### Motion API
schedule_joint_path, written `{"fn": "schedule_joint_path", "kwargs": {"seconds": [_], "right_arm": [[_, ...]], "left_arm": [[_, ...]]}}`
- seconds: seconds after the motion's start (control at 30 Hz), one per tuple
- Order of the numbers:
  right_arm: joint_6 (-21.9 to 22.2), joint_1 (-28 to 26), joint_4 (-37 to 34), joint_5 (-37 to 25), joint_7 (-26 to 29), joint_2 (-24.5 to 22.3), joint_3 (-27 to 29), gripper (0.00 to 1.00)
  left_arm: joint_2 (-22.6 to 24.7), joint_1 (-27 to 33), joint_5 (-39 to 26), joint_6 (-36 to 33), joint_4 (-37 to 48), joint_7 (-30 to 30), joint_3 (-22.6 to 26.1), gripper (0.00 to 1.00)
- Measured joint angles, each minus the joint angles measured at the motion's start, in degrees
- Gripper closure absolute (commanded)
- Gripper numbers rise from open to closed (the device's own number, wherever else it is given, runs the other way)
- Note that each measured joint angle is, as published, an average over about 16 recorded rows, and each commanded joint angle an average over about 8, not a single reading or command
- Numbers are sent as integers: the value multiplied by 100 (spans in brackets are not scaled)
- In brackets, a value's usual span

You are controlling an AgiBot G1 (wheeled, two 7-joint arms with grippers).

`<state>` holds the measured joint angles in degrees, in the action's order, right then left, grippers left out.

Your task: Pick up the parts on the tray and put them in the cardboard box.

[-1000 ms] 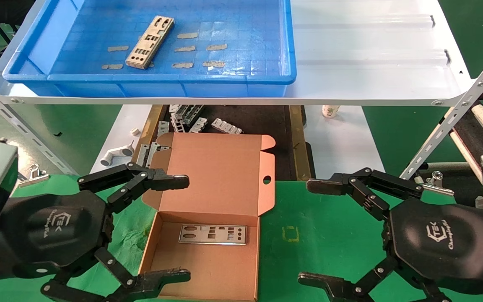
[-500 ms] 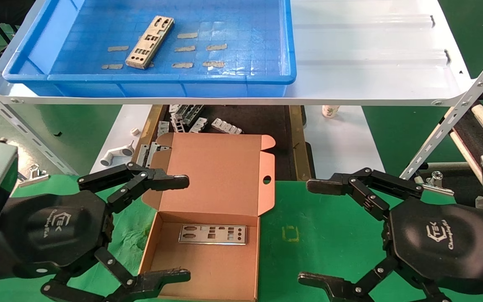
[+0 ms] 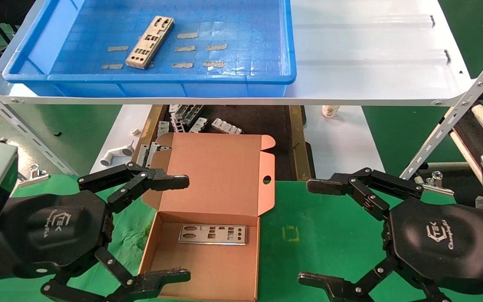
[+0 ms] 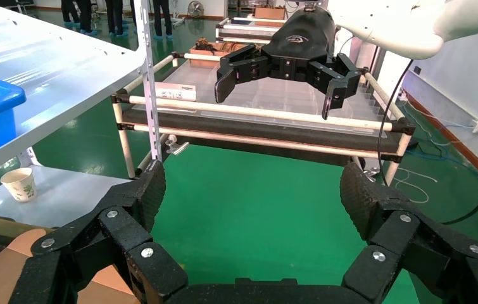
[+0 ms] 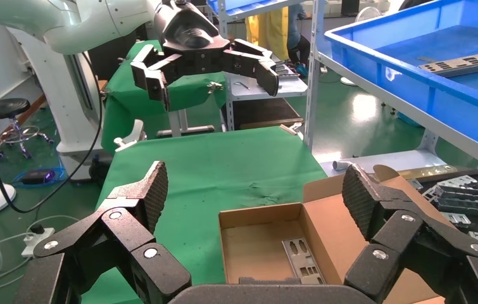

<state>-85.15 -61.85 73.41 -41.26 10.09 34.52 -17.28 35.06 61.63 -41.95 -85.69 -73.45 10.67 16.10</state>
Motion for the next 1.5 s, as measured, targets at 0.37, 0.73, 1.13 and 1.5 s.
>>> {"fn": "schedule_joint_path", "kwargs": {"seconds": [0.37, 0.73, 1.13, 1.5], "right_arm": [[0, 0, 0, 0, 0, 0, 0, 0], [0, 0, 0, 0, 0, 0, 0, 0], [0, 0, 0, 0, 0, 0, 0, 0], [0, 0, 0, 1, 0, 0, 0, 0]], "left_arm": [[0, 0, 0, 0, 0, 0, 0, 0], [0, 0, 0, 0, 0, 0, 0, 0], [0, 0, 0, 0, 0, 0, 0, 0], [0, 0, 0, 0, 0, 0, 0, 0]]}}
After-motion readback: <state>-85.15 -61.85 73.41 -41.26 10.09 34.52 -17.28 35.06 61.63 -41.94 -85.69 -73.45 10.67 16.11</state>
